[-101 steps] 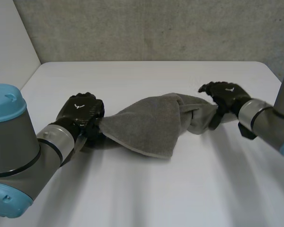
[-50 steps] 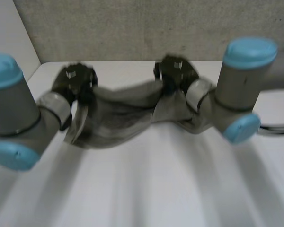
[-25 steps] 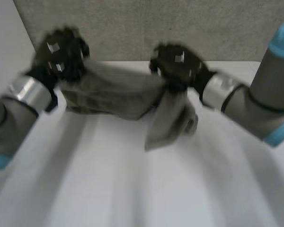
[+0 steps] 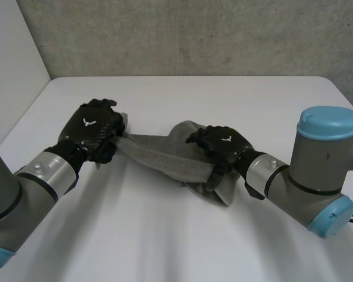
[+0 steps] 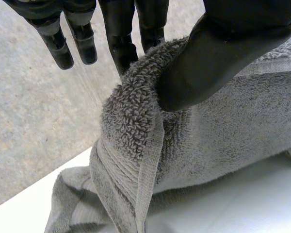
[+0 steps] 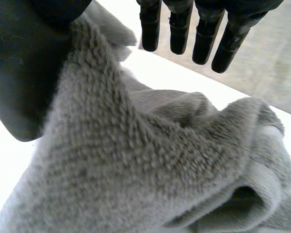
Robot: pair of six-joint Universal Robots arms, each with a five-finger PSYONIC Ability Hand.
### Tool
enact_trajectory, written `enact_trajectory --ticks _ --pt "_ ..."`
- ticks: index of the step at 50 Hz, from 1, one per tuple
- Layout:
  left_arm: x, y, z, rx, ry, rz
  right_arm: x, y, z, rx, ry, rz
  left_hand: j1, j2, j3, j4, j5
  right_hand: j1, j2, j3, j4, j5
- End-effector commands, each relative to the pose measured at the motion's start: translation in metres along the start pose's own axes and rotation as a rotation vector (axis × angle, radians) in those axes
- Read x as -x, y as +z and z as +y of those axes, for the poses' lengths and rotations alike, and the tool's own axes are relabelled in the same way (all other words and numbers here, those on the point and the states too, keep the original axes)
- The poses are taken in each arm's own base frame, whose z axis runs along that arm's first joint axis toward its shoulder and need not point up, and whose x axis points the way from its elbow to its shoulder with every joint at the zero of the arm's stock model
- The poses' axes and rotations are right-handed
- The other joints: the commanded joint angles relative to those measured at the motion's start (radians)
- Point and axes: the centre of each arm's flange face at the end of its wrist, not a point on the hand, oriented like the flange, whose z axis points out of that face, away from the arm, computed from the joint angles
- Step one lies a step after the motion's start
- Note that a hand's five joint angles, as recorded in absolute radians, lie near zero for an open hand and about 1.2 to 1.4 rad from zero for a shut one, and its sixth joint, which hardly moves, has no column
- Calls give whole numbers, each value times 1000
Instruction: Fold the towel.
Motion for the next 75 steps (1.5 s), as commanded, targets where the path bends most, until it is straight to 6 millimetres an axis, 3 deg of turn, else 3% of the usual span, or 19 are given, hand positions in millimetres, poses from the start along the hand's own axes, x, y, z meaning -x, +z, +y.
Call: enact_trajectory --ticks 1,6,11,14,22,24,27,33,43,57,62,69,75 --pt "12 -3 -17 -48 -60 -38 -12 -2 12 -18 26 147 85 112 -45 -56 69 -68 -97 -33 -53 -36" --pt "32 -4 -22 -49 -145 -117 -20 -6 21 -41 24 211 85 112 -45 -56 69 -62 -91 -33 -53 -30" --pt "35 -4 -28 -50 -232 -125 -14 -13 31 -56 24 219 85 112 -45 -56 69 -62 -91 -33 -53 -30" --pt "35 -5 -31 -56 -254 -127 -13 -13 28 -90 41 231 85 112 -45 -56 69 -62 -91 -33 -53 -30" --pt "38 -7 -29 -50 -259 -137 -35 -8 16 -162 114 312 85 112 -45 -56 69 -53 -82 -33 -53 -21" --pt "38 -7 -29 -47 -262 -135 -49 -8 12 -179 133 345 85 112 -45 -56 69 -53 -82 -33 -53 -21" --pt "37 -8 -27 -37 -267 -133 -50 -7 11 -185 149 345 85 112 -45 -56 69 -53 -82 -33 -53 -21" --pt "34 -9 -25 -29 -270 -126 -44 -8 22 -165 236 323 85 112 -45 -56 69 -50 -79 -33 -53 -18" --pt "32 -7 -21 -14 -273 -122 -4 -20 46 -81 253 245 85 112 -45 -56 69 -21 -50 -33 -53 11" --pt "32 -7 -20 -13 -272 -122 1 -29 49 -70 257 248 85 112 -45 -56 69 -59 -88 -33 -53 -27" --pt "33 -6 -22 -16 -272 -122 13 -36 56 -50 252 231 85 112 -45 -56 69 -119 -148 -33 -53 -87" --pt "33 -6 -22 -18 -271 -124 23 -28 60 -97 220 234 85 112 -45 -56 69 -119 -148 -33 -53 -87" --pt "36 -5 -24 -24 -270 -134 16 -11 68 -110 202 249 85 112 -45 -56 69 -72 -101 -33 -53 -39"
